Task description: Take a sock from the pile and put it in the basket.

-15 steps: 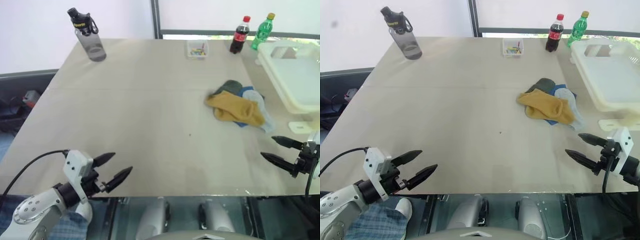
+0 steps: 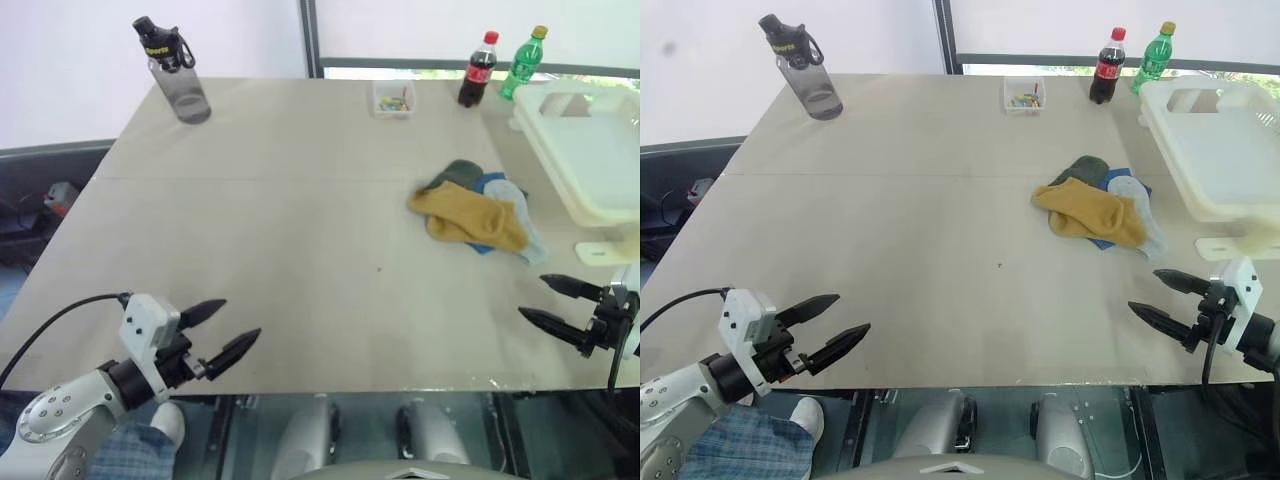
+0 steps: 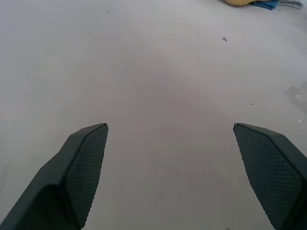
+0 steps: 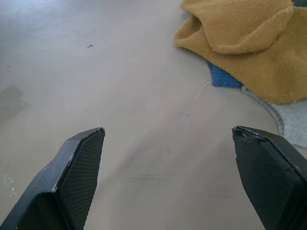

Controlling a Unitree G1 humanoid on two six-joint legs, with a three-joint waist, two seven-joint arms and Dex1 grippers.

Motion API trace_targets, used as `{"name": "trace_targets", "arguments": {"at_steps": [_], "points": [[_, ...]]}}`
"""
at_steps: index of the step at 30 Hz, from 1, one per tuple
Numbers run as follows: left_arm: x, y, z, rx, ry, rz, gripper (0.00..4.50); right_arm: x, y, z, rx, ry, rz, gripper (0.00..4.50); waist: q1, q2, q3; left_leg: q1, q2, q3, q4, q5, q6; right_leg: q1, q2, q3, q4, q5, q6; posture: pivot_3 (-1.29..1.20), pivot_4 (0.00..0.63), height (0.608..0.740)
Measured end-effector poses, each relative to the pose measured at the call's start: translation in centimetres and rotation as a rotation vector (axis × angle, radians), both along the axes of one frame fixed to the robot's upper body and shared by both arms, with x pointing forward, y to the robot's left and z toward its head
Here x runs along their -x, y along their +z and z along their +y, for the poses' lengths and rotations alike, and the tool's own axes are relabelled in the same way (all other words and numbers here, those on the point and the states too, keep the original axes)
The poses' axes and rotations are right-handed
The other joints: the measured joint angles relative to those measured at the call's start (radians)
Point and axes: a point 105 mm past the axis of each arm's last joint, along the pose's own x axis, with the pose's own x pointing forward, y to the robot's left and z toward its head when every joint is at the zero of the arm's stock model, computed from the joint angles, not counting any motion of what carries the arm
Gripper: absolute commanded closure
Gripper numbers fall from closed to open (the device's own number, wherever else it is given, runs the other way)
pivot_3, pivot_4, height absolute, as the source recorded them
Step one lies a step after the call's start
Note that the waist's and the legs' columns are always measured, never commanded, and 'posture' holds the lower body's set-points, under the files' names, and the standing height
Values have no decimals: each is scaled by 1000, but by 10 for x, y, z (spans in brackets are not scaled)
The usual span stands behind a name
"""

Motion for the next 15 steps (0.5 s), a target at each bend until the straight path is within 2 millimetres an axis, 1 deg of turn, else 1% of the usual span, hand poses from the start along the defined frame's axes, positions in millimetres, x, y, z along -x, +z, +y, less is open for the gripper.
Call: {"name": "trace_targets", "arguments": {"at_steps": [9, 15], "points": [[-3, 3, 0, -4, -17, -7, 0, 5, -1, 4, 3, 11, 7, 129, 0, 0, 0, 0, 0, 0, 0, 0, 0, 0, 0, 0, 0, 0, 0, 0, 150, 740], [-6, 6, -2, -3, -23, -21, 0, 4, -1, 4, 0, 8, 5, 129, 0, 0, 0, 0, 0, 0, 0, 0, 0, 0, 0, 0, 0, 0, 0, 0, 150, 740]]}}
